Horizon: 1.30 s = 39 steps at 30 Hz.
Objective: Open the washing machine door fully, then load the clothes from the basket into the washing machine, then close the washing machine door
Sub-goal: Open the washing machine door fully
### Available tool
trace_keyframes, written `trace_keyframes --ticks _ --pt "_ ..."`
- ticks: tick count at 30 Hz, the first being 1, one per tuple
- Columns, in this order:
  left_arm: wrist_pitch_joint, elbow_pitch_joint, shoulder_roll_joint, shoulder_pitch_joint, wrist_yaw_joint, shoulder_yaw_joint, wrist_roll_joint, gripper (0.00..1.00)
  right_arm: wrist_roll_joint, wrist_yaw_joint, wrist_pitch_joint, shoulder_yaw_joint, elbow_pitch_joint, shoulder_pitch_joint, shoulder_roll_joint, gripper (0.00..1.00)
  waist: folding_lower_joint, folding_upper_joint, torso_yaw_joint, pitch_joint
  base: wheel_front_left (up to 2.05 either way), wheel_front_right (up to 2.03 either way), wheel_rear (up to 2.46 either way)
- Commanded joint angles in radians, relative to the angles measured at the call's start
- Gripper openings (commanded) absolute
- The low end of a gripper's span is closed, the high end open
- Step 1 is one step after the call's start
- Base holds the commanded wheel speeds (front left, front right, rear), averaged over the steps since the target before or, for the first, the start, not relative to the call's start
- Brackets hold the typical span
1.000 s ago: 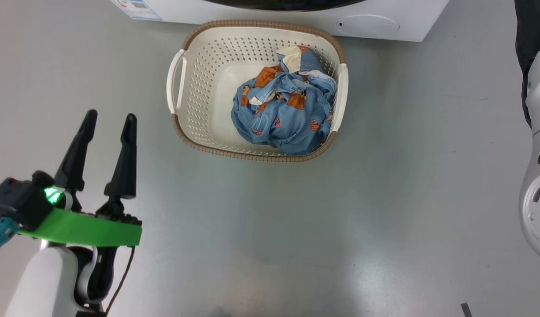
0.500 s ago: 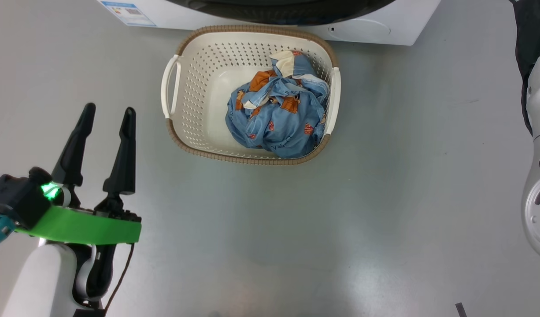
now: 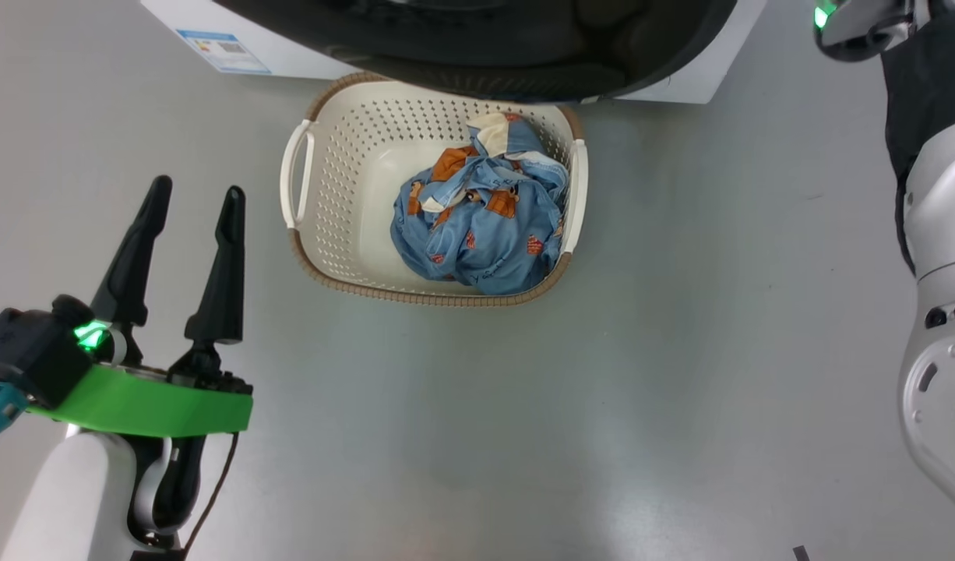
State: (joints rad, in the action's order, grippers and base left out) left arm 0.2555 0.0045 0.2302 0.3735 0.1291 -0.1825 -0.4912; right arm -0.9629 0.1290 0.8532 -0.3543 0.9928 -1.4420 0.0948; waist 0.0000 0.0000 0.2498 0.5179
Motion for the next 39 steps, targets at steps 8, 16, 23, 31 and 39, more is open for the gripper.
trace_keyframes --ticks 8,16,23,31,39 --pt "0.006 -0.033 0.048 -0.024 0.002 0.023 0.013 1.00 -0.035 0.002 0.137 0.033 -0.074 0.077 -0.045 0.00 0.0000 0.0000 -0.022 -0.045 0.00 0.00 0.00" --pt "0.006 -0.034 0.050 -0.042 0.002 0.017 0.019 1.00 -0.096 0.002 0.227 0.104 -0.134 0.165 -0.045 0.00 0.0000 0.0000 -0.030 -0.082 0.00 0.00 0.00" --pt "0.006 -0.033 0.054 -0.057 0.002 0.013 0.025 1.00 -0.154 0.002 0.284 0.186 -0.182 0.237 -0.045 0.00 0.0000 0.0000 -0.034 -0.110 0.00 0.00 0.00" --pt "0.006 -0.031 0.052 -0.068 0.002 0.009 0.028 1.00 -0.248 0.002 0.350 0.331 -0.266 0.341 -0.045 0.00 0.0000 0.0000 -0.036 -0.141 0.00 0.00 0.00" --pt "0.006 -0.031 0.049 -0.075 0.002 0.012 0.027 1.00 -0.328 0.002 0.351 0.462 -0.376 0.436 -0.045 0.00 0.0000 0.0000 -0.031 -0.154 0.00 0.00 0.00"
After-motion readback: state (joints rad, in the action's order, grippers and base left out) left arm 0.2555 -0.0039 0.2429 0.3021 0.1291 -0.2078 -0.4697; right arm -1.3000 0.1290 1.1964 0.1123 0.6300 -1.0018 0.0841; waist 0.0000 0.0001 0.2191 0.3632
